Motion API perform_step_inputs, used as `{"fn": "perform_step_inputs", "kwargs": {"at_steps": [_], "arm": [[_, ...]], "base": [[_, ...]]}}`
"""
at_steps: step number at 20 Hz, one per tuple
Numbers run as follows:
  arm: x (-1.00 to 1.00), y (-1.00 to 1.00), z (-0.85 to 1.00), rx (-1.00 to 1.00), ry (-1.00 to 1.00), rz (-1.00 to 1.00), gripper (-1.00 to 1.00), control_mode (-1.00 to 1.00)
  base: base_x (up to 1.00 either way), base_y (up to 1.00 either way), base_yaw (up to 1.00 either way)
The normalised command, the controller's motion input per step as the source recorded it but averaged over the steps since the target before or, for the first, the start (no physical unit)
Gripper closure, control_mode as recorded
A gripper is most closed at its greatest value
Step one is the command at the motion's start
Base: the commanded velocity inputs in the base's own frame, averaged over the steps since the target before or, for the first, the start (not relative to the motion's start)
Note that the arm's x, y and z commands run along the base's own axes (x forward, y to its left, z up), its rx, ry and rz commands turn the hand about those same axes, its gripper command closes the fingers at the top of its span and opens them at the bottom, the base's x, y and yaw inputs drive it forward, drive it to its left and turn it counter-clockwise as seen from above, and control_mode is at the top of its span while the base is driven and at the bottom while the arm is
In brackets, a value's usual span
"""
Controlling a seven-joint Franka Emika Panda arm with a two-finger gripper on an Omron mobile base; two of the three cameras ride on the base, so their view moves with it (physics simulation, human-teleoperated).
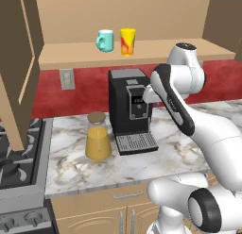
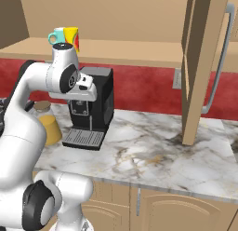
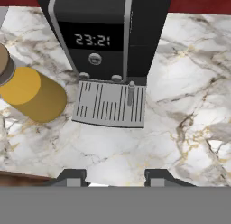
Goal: There is a tray on the dining counter. Grab the cup, mug, and pitcher and place them on the tray. The pitcher may be placed next to the tray if it cannot fit the tray.
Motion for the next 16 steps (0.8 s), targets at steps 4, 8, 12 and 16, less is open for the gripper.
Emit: {"fn": "perform_step_inputs", "kwargs": {"at_steps": [4,8,12,16], "arm": [[0.00,0.00,0.03,0.00,-0.01,-0.03,-1.00,-1.00],[-0.03,0.00,0.18,0.00,0.00,-0.08,-1.00,-1.00],[-0.07,0.00,0.19,0.02,0.00,-0.09,-1.00,-1.00],[-0.23,0.00,0.06,0.03,0.00,-0.13,-1.00,-1.00]], "base": [[0.00,0.00,0.00],[0.00,0.00,0.00],[0.00,0.00,0.00],[0.00,0.00,0.00]]}}
